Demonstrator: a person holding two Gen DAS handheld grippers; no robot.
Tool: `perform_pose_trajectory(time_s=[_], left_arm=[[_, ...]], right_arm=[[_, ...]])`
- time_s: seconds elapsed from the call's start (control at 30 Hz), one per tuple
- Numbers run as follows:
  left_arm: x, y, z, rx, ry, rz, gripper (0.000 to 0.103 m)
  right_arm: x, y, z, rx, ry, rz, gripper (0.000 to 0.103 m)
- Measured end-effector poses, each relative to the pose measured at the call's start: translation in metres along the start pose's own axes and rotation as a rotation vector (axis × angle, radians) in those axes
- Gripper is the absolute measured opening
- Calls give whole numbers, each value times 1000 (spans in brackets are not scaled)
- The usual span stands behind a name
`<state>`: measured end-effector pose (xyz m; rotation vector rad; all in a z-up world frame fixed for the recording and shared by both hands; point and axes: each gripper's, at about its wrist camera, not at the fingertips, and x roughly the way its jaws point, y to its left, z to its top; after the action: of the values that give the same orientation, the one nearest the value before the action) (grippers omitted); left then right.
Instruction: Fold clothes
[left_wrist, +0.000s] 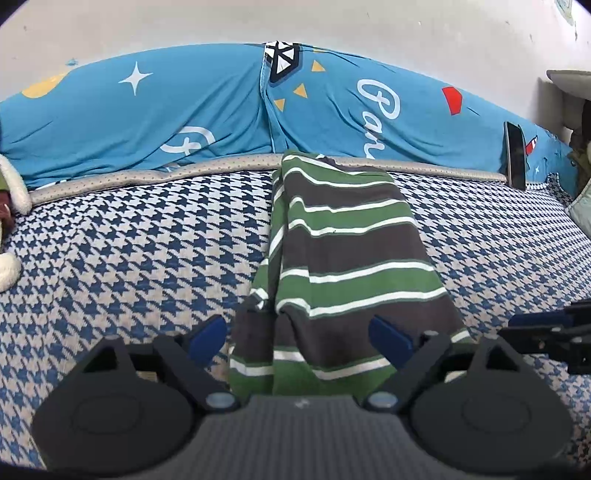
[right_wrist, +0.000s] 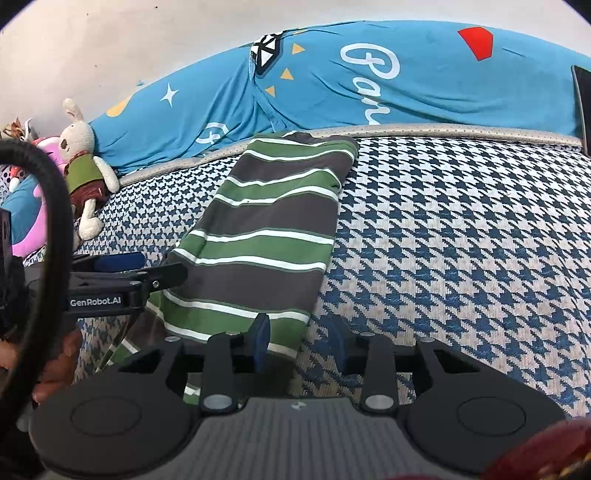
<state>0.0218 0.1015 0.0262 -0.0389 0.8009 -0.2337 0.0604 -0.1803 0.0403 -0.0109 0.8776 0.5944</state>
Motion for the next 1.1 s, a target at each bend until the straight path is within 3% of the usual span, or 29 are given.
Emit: perform_pose_trajectory(time_s=[0.5,0.63,0.77,1.1], left_arm=[[14,-1,0,25,52,-23,51],[15,-5,0,40,62,-34,25],[15,-6,-1,43,67,-25,13],[5,-3,-1,5,10,81,10]], right_arm=[[3,4,0,-18,7,8,36],[5,6,0,-21,14,7,36],[5,6,0,-22,16,8,36],[7,5,-1,-23,18,2,36]])
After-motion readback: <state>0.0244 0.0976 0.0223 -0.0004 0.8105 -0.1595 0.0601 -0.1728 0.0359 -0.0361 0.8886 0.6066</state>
